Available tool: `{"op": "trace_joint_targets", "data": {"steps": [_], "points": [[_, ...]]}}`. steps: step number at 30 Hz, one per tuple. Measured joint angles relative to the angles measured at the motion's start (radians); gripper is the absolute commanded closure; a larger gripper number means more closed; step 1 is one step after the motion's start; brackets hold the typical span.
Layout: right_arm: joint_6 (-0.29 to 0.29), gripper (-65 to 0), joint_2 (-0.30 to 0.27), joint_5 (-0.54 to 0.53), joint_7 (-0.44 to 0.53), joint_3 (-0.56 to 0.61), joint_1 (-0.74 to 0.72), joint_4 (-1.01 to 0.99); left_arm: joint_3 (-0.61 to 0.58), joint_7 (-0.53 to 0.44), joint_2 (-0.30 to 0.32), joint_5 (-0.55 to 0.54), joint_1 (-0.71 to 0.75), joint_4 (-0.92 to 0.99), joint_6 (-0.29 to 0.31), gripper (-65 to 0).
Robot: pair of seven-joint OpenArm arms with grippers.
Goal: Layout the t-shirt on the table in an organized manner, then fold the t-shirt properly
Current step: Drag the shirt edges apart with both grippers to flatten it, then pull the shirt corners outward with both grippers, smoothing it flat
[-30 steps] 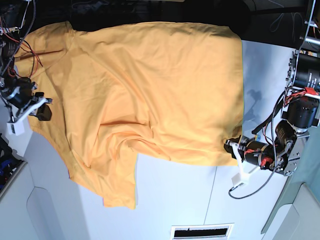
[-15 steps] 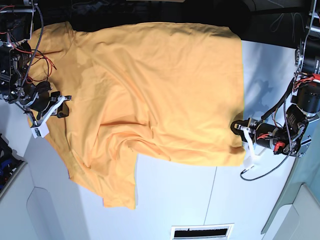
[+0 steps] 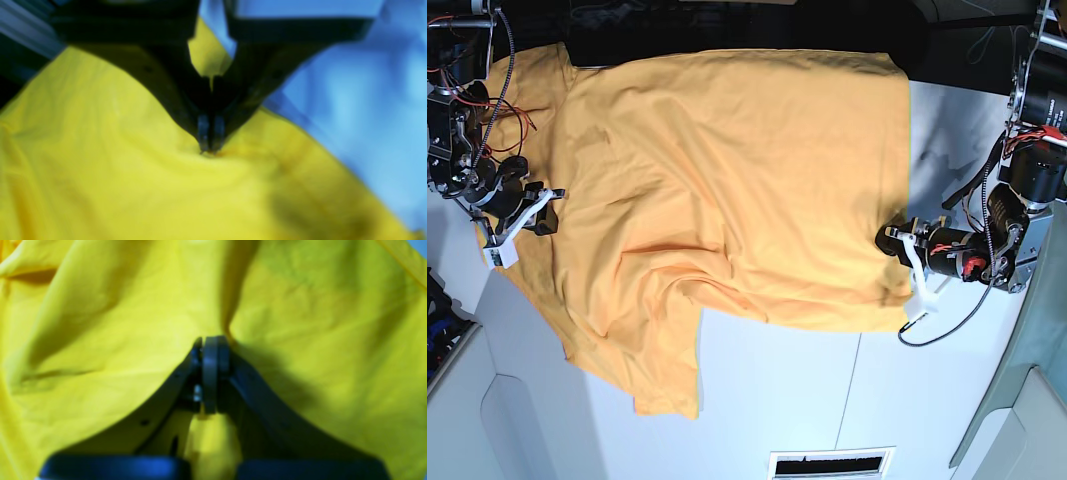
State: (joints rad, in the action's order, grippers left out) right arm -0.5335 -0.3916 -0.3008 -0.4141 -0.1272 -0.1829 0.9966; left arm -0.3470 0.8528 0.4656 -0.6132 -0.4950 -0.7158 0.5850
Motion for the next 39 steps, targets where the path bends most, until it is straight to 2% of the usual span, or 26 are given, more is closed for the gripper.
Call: {"op": "trace_joint_targets", "data": {"steps": [1, 3, 6, 13, 15, 18, 20, 23, 25, 29, 31, 37, 39], "points": [[0.017, 0.0, -0.002, 0.005, 0.011, 0.000, 0.000, -0.003, 0.000, -0.005, 0.001, 0.036, -0.016, 0.000, -0.047, 0.0], [0.059, 0.0, -0.007, 0.016, 0.015, -0.001, -0.007, -0.007, 0.000, 0.008, 0.011, 0.088, -0.042, 0.003, -0.083, 0.0], [0.112, 0.0, -0.006, 0.060, 0.008, -0.001, -0.021, -0.007, -0.001, 0.015, 0.014, 0.090, -0.055, 0.010, -0.084, 0.0], [0.131, 0.0, -0.007, 0.054, -0.056, -0.020, -0.061, -0.006, -0.005, 0.077, 0.017, 0.119, -0.093, 0.017, -0.090, 0.0], [0.134, 0.0, -0.007, 0.012, -0.100, -0.046, -0.053, 0.029, -0.005, 0.104, 0.030, 0.073, -0.096, 0.015, -0.058, 0.0], [0.130, 0.0, -0.008, -0.039, -0.182, -0.095, -0.046, 0.097, -0.006, 0.109, 0.062, -0.037, -0.089, -0.010, -0.007, 0.0], [0.103, 0.0, -0.010, -0.069, -0.227, -0.135, -0.037, 0.145, -0.006, 0.120, 0.093, -0.114, -0.077, -0.051, 0.019, 0.0], [0.080, 0.0, -0.018, -0.134, -0.254, -0.192, 0.010, 0.201, -0.006, 0.180, 0.148, -0.252, -0.032, -0.138, 0.093, 0.0], [0.063, 0.0, -0.023, -0.163, -0.264, -0.225, 0.068, 0.225, -0.007, 0.198, 0.172, -0.308, 0.018, -0.203, 0.104, 0.0], [0.054, 0.0, -0.024, -0.204, -0.294, -0.300, 0.188, 0.270, -0.009, 0.201, 0.208, -0.357, 0.132, -0.318, 0.104, 0.0], [0.015, 0.0, -0.025, -0.237, -0.292, -0.332, 0.235, 0.292, -0.009, 0.198, 0.219, -0.364, 0.185, -0.357, 0.104, 0.0], [0.009, 0.0, -0.021, -0.257, -0.294, -0.371, 0.314, 0.294, -0.008, 0.165, 0.202, -0.371, 0.305, -0.363, 0.105, 0.0], [0.009, 0.0, -0.021, -0.279, -0.298, -0.404, 0.316, 0.294, 0.035, 0.167, 0.199, -0.370, 0.321, -0.364, 0.105, 0.0]]}}
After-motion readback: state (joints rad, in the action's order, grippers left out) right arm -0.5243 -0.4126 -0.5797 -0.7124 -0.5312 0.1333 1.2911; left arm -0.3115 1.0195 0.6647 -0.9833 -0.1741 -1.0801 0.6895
